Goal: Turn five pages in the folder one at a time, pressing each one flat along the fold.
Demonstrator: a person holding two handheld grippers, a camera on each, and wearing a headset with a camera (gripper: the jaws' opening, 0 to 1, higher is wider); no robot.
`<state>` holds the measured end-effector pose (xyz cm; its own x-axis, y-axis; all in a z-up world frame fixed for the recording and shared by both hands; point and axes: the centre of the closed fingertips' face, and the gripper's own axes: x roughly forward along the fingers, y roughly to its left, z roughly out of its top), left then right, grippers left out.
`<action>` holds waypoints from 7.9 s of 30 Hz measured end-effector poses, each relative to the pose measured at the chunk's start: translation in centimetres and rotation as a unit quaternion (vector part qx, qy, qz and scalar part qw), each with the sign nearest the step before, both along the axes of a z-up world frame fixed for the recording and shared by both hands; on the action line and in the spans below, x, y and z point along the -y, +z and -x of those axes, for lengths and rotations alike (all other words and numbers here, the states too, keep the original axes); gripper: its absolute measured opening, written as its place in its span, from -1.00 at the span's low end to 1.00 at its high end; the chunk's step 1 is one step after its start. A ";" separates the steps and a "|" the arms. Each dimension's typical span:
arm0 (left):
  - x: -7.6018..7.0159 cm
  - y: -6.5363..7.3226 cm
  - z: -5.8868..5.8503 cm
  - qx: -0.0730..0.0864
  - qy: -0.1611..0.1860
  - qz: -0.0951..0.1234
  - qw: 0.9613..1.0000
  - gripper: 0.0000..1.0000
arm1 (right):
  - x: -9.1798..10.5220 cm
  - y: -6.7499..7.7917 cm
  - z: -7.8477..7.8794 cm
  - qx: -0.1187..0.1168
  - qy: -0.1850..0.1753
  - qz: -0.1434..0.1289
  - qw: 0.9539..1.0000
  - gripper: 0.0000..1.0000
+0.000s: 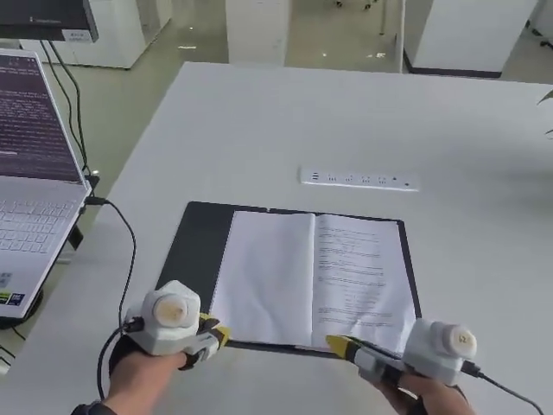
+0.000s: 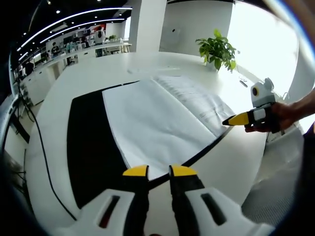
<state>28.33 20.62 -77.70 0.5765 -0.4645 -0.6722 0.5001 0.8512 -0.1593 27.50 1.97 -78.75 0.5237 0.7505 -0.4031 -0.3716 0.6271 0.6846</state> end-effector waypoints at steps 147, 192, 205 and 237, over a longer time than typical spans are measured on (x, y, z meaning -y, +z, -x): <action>30.5 -1.7 -3.8 0.004 -0.246 -0.018 0.969 0.29 | 14.8 7.0 6.7 0.072 -0.075 0.124 0.987 0.39; 30.1 -3.2 -4.2 0.037 -0.270 -0.053 0.961 0.12 | 14.8 6.0 0.5 0.078 -0.052 0.081 0.992 0.27; 30.1 -3.2 -4.3 0.036 -0.264 -0.051 0.963 0.12 | 13.7 4.1 -3.4 0.063 -0.031 0.052 0.996 0.08; 30.2 -3.0 -4.2 0.023 -0.263 -0.048 0.963 0.13 | 12.2 0.4 -6.4 -0.023 -0.105 -0.075 0.991 -0.79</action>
